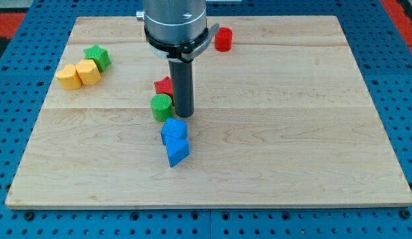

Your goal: Separate the green circle from the red star

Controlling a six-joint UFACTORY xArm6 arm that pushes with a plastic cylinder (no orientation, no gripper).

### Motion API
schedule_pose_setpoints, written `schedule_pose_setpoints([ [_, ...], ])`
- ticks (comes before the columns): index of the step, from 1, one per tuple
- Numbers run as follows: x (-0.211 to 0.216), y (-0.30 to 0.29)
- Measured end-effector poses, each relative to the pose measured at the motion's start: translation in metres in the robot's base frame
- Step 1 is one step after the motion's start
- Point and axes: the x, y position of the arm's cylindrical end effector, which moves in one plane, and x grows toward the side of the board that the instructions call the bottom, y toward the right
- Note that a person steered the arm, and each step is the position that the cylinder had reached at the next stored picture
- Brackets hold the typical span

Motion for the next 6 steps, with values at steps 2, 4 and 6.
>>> schedule_pose_setpoints([
  [2,0.0,-0.011],
  [4,-0.002,-0.064],
  [6,-0.014,-0.138],
])
